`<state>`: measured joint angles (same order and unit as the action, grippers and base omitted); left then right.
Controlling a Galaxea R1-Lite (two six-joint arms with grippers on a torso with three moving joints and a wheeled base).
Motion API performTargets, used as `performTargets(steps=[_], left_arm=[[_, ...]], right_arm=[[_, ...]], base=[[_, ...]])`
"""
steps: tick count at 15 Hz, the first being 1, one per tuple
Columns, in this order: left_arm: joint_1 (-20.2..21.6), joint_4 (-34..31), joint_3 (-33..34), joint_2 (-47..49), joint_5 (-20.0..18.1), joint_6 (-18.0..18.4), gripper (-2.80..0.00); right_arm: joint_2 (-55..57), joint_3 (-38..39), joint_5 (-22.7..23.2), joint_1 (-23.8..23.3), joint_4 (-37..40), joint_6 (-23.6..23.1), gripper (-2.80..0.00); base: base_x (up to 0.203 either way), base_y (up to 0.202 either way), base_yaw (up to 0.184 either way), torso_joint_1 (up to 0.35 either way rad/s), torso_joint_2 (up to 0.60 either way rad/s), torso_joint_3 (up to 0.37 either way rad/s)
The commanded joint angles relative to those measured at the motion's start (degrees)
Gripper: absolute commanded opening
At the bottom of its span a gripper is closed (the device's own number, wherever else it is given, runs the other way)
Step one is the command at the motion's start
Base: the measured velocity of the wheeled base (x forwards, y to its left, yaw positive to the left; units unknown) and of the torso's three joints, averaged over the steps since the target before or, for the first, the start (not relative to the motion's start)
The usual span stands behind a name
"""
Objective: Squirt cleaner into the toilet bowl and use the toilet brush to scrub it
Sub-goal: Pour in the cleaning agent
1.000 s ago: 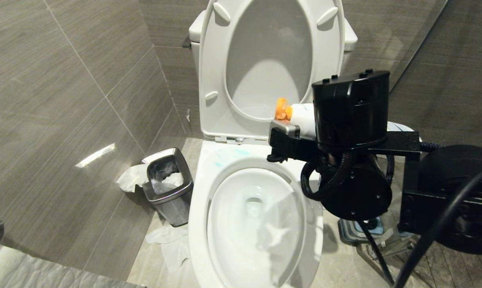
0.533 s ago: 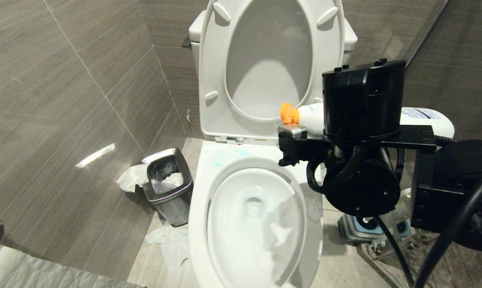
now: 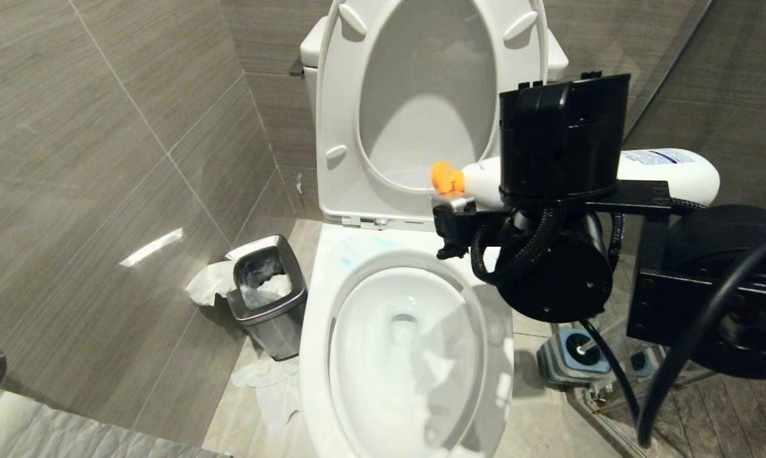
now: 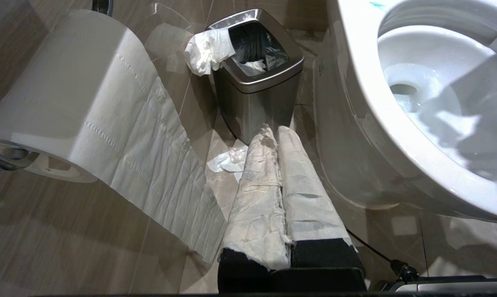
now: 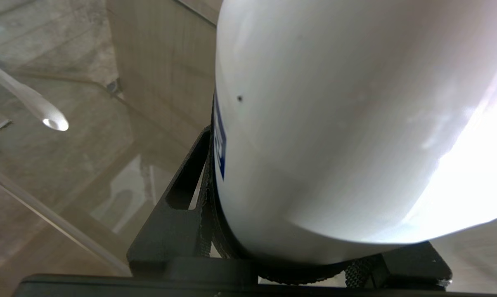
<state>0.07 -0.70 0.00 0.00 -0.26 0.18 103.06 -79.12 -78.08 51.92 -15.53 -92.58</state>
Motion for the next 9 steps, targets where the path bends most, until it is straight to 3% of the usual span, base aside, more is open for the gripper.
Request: performTargets(steps=[1,9], left_arm=[[0.0,0.0,0.1,0.1,0.0,-0.1,-2.80],[0.0,0.0,0.1,0.1,0.0,-0.1,-2.80]], right_arm=[[1.9,-1.8,-0.4,0.0,-0.1,-3.0,-2.80],[3.1,-3.3,-0.4,0.0,-0.3,-11.7,-2.80]], base=[[0.000,0.000,0.000,0.000,0.00,0.000],[0.000,0.000,0.000,0.000,0.00,0.000]])
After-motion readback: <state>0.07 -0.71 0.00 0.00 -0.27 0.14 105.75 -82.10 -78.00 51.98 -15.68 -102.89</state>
